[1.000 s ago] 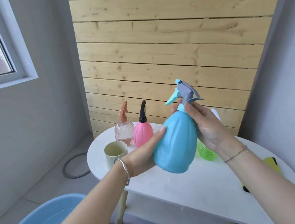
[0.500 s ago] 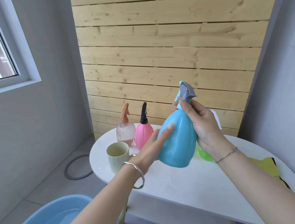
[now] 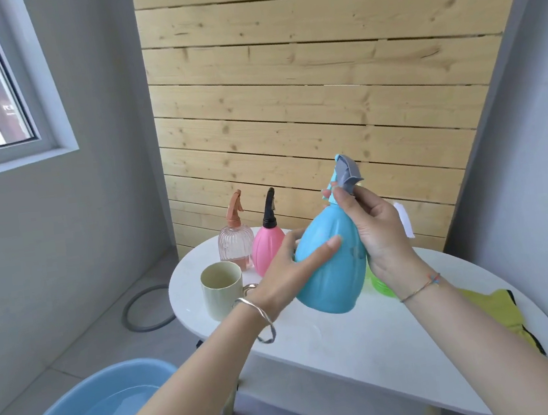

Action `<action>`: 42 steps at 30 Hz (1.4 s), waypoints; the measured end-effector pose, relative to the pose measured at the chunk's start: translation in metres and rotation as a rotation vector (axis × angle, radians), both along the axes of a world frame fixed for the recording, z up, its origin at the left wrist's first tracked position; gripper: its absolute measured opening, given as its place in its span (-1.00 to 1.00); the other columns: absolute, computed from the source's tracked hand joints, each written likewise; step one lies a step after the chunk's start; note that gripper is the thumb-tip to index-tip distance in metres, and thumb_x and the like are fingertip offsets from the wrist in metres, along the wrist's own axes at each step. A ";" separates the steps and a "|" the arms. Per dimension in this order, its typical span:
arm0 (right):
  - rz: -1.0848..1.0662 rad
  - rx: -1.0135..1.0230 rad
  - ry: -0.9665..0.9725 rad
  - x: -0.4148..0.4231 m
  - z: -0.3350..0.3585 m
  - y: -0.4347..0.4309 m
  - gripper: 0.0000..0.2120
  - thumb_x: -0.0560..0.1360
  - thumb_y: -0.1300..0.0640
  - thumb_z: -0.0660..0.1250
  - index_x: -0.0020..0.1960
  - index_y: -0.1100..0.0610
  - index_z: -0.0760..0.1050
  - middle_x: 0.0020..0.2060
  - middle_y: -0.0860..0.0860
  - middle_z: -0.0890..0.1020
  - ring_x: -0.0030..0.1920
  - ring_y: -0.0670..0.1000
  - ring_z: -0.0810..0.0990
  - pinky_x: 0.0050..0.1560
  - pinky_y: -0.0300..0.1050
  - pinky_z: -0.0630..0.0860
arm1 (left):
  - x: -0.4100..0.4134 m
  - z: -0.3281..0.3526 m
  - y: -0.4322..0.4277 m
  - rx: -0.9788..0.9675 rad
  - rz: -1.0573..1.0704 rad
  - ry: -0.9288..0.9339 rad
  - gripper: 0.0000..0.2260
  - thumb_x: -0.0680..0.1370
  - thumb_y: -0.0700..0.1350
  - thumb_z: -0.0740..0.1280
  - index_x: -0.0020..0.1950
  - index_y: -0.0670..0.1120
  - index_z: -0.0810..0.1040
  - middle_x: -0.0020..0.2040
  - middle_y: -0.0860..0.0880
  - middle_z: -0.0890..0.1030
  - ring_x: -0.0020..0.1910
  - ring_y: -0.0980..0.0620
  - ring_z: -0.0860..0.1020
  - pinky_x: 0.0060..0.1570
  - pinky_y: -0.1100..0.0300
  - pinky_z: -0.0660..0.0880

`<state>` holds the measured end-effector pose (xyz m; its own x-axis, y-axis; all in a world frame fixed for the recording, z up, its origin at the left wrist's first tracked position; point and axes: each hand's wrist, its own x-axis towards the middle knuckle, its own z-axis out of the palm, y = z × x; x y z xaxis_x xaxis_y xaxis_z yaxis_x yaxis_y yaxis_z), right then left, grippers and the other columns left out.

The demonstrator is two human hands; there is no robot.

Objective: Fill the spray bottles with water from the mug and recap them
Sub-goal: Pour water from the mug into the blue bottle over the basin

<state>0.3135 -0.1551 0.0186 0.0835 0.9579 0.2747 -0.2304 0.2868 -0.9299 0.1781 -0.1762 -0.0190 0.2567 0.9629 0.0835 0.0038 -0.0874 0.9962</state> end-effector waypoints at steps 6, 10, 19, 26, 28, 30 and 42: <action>0.175 0.032 -0.137 0.007 0.003 0.002 -0.69 0.42 -0.09 0.32 0.07 0.04 0.60 0.05 0.00 0.69 0.20 0.09 0.59 0.26 0.05 0.49 | -0.011 -0.006 0.001 -0.169 -0.156 -0.240 -0.55 0.48 0.26 0.34 0.26 0.03 0.53 0.13 -0.02 0.67 0.08 0.03 0.65 0.07 0.10 0.58; 0.205 0.023 -0.146 0.003 -0.003 0.003 -0.69 0.44 -0.05 0.31 0.11 0.07 0.58 0.06 -0.01 0.69 0.16 0.04 0.62 0.25 0.05 0.50 | -0.011 -0.015 0.003 -0.290 -0.125 -0.195 -0.57 0.55 0.30 0.07 0.18 0.13 0.58 0.10 0.05 0.68 0.05 0.08 0.64 0.12 0.10 0.56; -0.025 0.001 -0.012 -0.007 -0.018 0.011 -0.70 0.36 0.01 0.45 -0.01 0.16 0.52 -0.14 0.01 0.71 -0.08 -0.01 0.67 0.16 0.11 0.54 | -0.007 -0.025 0.006 -0.075 -0.067 0.096 -0.36 0.28 0.33 0.41 0.28 0.11 0.43 0.17 0.08 0.62 0.09 0.17 0.62 0.04 0.23 0.57; -0.289 0.198 -0.003 0.028 0.022 0.036 -0.83 0.51 0.05 0.37 -0.03 0.16 0.55 -0.26 0.04 0.61 -0.34 -0.13 0.59 -0.13 -0.26 0.55 | -0.026 -0.062 0.008 -0.140 -0.103 0.246 -0.32 0.23 0.32 0.46 0.29 0.12 0.44 0.15 0.08 0.63 0.07 0.16 0.63 0.16 0.13 0.56; -0.254 0.222 -0.192 0.032 0.012 0.041 -0.91 0.52 0.06 0.36 -0.08 0.08 0.58 -0.29 0.03 0.61 -0.36 -0.14 0.56 -0.21 -0.32 0.50 | -0.034 -0.066 0.007 -0.160 -0.078 0.206 -0.30 0.23 0.34 0.45 0.31 0.13 0.43 0.15 0.11 0.63 0.08 0.18 0.62 0.16 0.15 0.56; -0.180 0.174 -0.439 0.037 -0.016 0.047 -0.95 0.48 0.02 0.40 -0.12 -0.01 0.59 -0.26 -0.03 0.67 -0.32 -0.16 0.57 -0.21 -0.33 0.48 | -0.040 -0.068 0.005 -0.162 -0.054 0.175 -0.29 0.23 0.33 0.44 0.32 0.11 0.43 0.14 0.11 0.63 0.07 0.19 0.63 0.10 0.22 0.56; -0.001 -0.196 -1.041 0.035 -0.178 0.054 -0.62 0.27 -0.21 0.52 -0.22 0.03 0.45 -0.31 -0.06 0.59 -0.31 -0.05 0.48 -0.25 -0.10 0.37 | -0.083 -0.080 -0.010 -0.139 0.055 0.156 -0.36 0.26 0.33 0.42 0.30 0.17 0.45 0.14 0.12 0.64 0.07 0.17 0.63 -0.02 0.28 0.57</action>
<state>0.3489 -0.1009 -0.1598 -0.1034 0.9933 0.0523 0.7067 0.1104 -0.6988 0.0952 -0.1862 -0.0992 0.2027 0.9753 -0.0881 0.1598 0.0558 0.9856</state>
